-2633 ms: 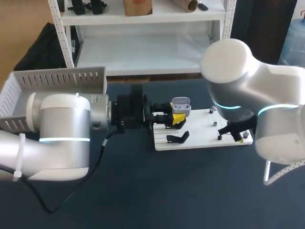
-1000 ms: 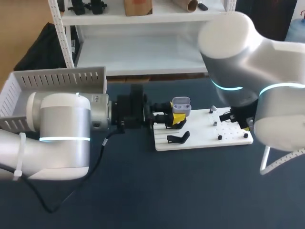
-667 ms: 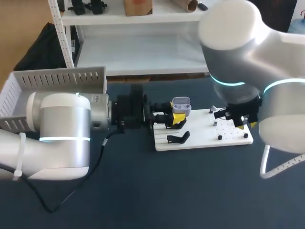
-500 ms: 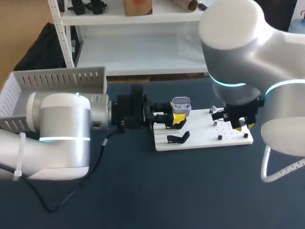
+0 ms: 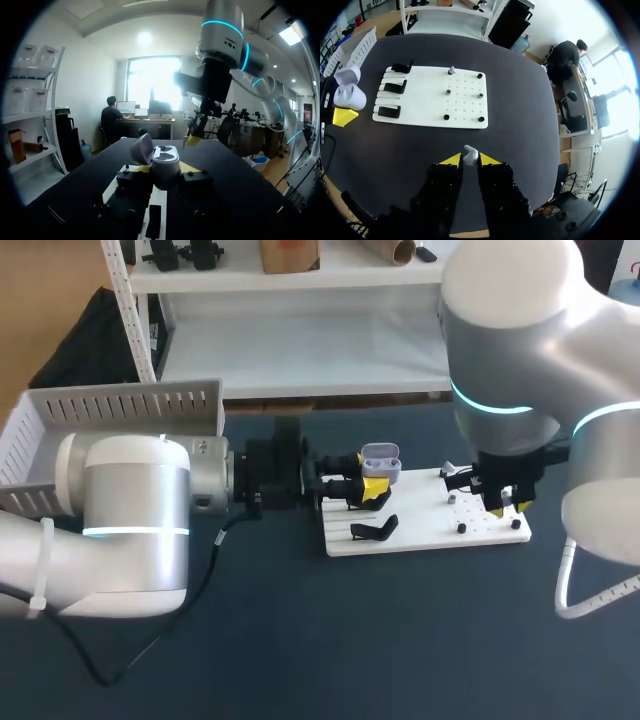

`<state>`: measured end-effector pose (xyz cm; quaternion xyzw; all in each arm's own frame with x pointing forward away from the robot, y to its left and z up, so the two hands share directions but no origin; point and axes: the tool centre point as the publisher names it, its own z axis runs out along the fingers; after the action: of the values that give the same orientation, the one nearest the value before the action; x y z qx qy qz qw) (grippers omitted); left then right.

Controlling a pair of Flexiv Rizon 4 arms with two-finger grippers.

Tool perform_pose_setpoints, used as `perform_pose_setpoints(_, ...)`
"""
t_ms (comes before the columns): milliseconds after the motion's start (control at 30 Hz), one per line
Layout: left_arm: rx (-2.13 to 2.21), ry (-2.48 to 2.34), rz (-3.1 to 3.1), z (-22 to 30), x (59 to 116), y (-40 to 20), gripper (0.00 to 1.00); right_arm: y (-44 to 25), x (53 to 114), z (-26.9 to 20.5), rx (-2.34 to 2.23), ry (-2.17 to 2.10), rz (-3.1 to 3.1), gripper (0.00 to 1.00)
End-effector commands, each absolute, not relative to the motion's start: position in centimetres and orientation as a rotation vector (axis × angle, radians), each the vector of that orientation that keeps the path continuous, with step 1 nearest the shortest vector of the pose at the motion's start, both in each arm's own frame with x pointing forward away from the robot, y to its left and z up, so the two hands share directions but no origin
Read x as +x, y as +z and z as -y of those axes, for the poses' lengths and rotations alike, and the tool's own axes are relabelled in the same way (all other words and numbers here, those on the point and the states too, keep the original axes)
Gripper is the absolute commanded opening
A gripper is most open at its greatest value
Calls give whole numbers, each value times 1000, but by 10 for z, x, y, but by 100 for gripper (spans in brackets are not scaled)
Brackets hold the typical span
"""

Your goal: Pick up each earbud case from the left stands, insert the matching earbuds, close the lid, and place the case in the box.

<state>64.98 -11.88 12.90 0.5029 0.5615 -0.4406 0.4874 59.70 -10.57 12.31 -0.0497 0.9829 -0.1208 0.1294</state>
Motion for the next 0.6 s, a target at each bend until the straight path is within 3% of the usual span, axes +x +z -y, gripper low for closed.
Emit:
perform_pose_setpoints(33,1217,-1067,-1363,119,649,128,0,123,595,107,-144,-349,-2853,0)
perform_pose_setpoints(233,1217,-1067,-1363,119,649,128,0,123,595,107,-144,-349,-2853,0)
perform_pose_setpoints(600,1217,-1067,-1363,119,649,128,0,171,588,68,547,-474,-2824,0)
